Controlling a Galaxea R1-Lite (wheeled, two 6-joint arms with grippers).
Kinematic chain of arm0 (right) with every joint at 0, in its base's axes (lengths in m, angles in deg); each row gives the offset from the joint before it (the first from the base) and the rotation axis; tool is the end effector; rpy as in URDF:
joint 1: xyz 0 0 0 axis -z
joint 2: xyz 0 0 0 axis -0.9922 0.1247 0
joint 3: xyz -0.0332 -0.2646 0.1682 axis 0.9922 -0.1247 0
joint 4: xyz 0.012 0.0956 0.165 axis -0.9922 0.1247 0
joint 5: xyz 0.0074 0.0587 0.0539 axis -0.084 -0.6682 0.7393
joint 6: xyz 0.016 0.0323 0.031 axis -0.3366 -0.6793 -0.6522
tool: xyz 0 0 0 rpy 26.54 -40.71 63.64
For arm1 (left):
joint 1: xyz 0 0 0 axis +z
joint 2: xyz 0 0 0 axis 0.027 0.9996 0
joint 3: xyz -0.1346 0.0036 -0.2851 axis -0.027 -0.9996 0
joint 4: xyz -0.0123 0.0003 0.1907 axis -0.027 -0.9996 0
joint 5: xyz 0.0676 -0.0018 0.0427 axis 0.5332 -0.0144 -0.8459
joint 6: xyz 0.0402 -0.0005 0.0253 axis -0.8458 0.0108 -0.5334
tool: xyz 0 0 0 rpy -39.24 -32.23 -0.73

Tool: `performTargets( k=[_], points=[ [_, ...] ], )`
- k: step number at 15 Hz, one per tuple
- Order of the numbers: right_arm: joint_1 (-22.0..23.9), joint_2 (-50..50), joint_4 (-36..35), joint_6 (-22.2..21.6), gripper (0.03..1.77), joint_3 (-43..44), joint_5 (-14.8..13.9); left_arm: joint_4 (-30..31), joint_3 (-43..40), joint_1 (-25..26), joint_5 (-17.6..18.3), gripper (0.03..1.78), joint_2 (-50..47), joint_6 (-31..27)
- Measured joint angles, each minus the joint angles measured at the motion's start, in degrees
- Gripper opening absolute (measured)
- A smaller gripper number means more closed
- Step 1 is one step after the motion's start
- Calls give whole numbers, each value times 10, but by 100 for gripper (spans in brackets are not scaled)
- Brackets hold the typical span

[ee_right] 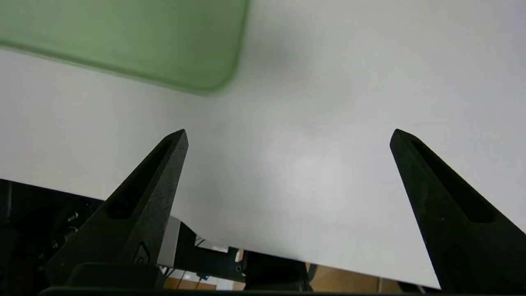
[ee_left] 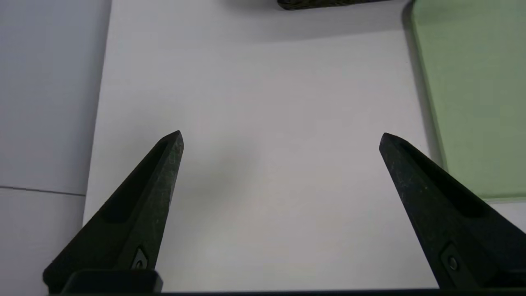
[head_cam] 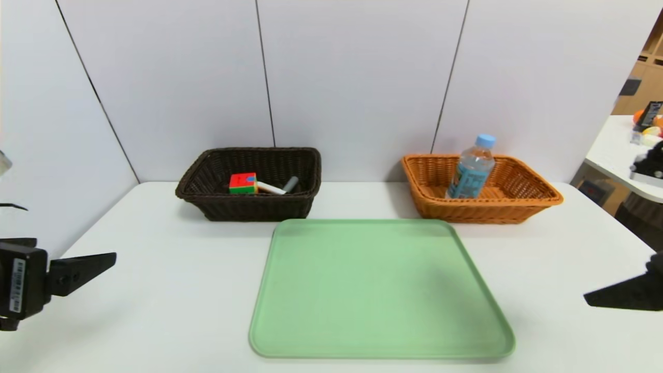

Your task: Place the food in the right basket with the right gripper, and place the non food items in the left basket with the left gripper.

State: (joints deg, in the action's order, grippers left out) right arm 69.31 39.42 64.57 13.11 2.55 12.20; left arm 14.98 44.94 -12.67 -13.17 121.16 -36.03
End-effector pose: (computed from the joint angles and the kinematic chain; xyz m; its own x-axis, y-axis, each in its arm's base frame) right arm 0.1389 0.0314 0.2640 0.5080 0.0822 -0.8574 -0.2050 0.9784 -0.0277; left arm 0.1174 -0.0180 0.2590 0.8819 0.0237 -0.4708 0.0125 0.9972 0.0737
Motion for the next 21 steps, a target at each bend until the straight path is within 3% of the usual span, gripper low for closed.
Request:
performTargets(
  k=[4,7,12,16,21],
  points=[
    [76,-88,-1,4,169,-68,25,2,-29,98,-1,169,-59,0],
    [105,-144,-6,5,169,-105,28,1,-54,138,-1,169,-113,-23],
    [116,-259,-95,3,169,-195,20,-1,-137,156,4,169,-228,-130],
    [119,-374,-114,2,169,-261,17,-19,-193,156,67,169,-330,-139],
    [120,-517,-172,2,169,-344,16,-27,-243,160,82,169,-430,-138]
  ],
)
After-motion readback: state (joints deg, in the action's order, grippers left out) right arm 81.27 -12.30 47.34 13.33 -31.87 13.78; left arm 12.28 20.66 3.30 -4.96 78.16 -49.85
